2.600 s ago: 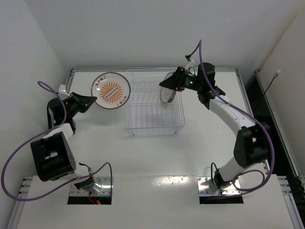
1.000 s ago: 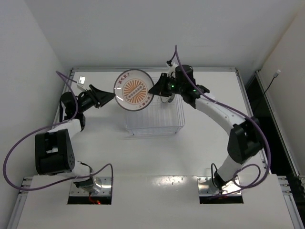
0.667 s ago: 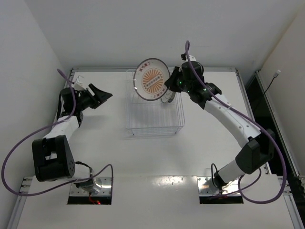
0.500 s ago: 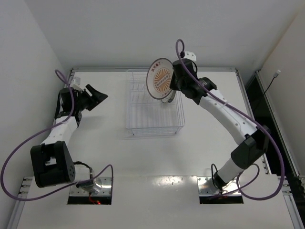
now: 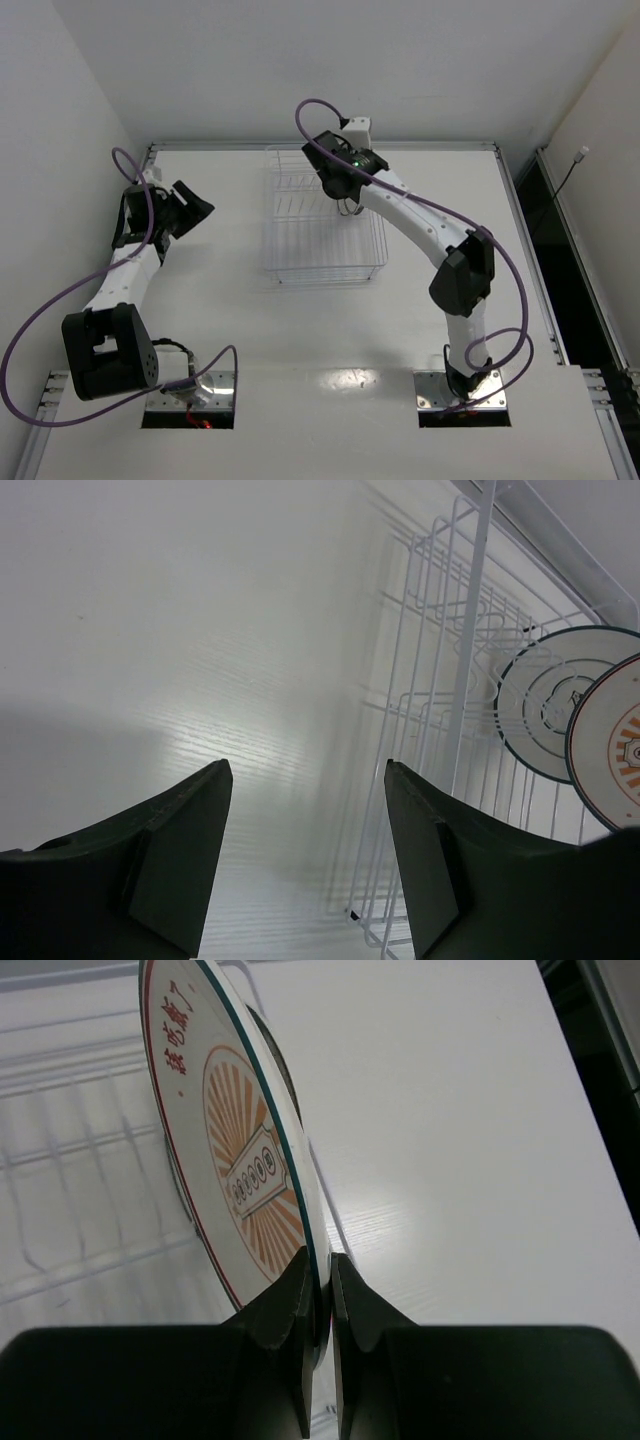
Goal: Load the plates into the dish rack
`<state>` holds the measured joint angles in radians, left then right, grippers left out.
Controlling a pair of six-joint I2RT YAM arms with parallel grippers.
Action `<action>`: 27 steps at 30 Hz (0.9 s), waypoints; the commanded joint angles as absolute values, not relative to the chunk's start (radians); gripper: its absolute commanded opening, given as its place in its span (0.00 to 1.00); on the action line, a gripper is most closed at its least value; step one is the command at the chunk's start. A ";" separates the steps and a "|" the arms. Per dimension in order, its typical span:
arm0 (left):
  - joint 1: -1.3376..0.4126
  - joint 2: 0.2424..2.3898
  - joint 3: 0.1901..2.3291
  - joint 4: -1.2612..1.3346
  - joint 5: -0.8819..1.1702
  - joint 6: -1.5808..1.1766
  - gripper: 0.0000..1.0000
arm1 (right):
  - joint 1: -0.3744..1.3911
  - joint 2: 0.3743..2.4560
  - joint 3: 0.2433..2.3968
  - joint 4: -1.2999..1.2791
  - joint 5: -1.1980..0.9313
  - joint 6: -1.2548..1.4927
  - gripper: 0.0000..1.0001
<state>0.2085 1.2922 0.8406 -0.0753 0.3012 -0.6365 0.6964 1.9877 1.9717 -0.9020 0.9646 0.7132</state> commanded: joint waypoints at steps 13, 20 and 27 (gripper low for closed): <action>0.207 1.316 0.881 -0.074 0.304 -0.623 0.59 | 0.686 2.158 2.097 -0.802 0.973 0.611 0.00; 0.207 1.335 0.881 -0.074 0.313 -0.614 0.59 | 0.676 2.201 2.143 -0.793 0.928 0.580 0.00; 0.207 1.344 0.881 -0.064 0.322 -0.614 0.59 | 0.676 2.122 2.115 -0.790 0.884 0.545 0.16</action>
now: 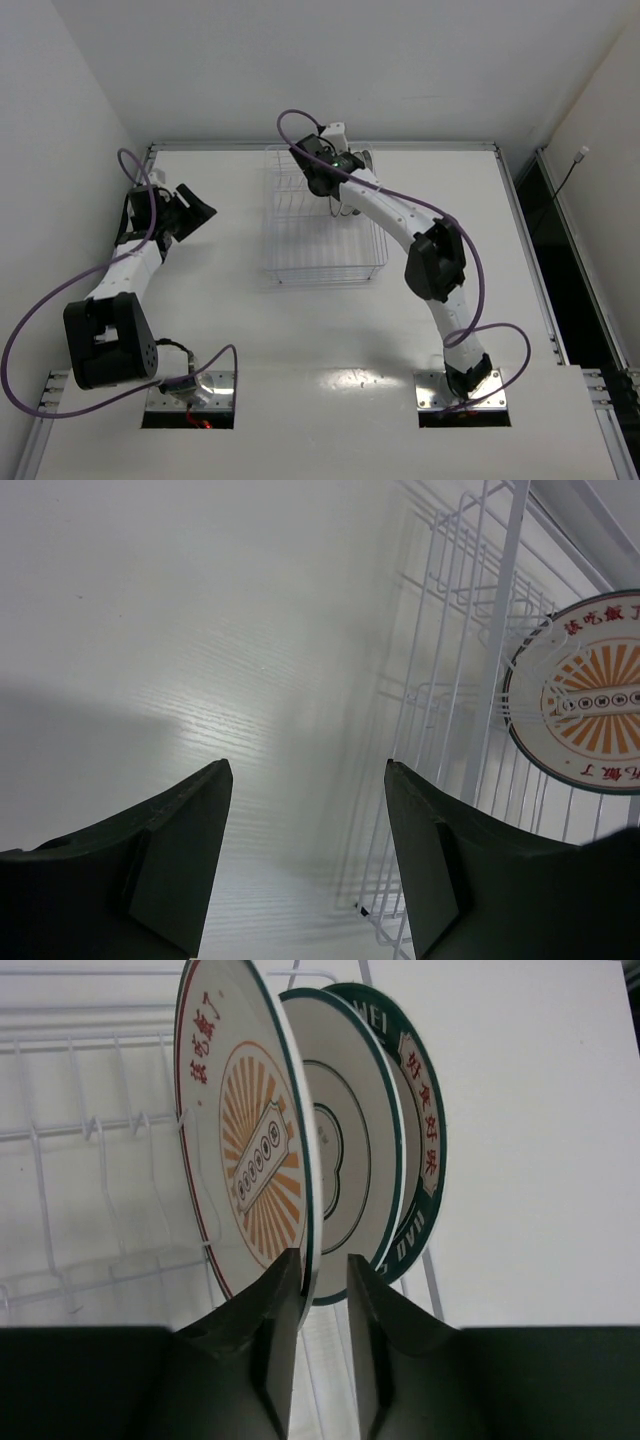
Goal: Load the plates into the dish rack
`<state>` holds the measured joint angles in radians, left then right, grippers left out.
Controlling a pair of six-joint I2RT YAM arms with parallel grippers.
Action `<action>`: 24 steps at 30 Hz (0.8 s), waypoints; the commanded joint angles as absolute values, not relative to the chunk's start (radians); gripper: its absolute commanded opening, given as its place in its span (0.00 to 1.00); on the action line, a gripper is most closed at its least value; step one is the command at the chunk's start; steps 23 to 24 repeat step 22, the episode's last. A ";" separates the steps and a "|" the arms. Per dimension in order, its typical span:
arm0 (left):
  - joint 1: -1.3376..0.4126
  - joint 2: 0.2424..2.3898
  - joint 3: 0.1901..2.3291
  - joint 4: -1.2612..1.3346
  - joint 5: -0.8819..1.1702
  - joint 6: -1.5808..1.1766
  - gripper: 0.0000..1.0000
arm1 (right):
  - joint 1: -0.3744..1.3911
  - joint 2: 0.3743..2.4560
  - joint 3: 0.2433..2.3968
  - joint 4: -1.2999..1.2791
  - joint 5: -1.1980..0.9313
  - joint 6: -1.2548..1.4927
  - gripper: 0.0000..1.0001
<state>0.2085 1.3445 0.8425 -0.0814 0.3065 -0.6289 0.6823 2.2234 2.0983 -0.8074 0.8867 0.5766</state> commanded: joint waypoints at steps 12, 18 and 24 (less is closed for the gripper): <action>0.207 1.335 0.890 -0.064 0.304 -0.594 0.59 | 0.635 1.925 2.115 -0.879 0.764 0.407 0.90; 0.207 1.335 0.890 -0.064 0.295 -0.584 0.59 | 0.635 1.884 2.043 -0.813 0.612 0.354 0.94; 0.198 1.335 0.890 -0.064 0.285 -0.584 0.59 | 0.635 1.871 2.010 -0.824 0.665 0.377 0.99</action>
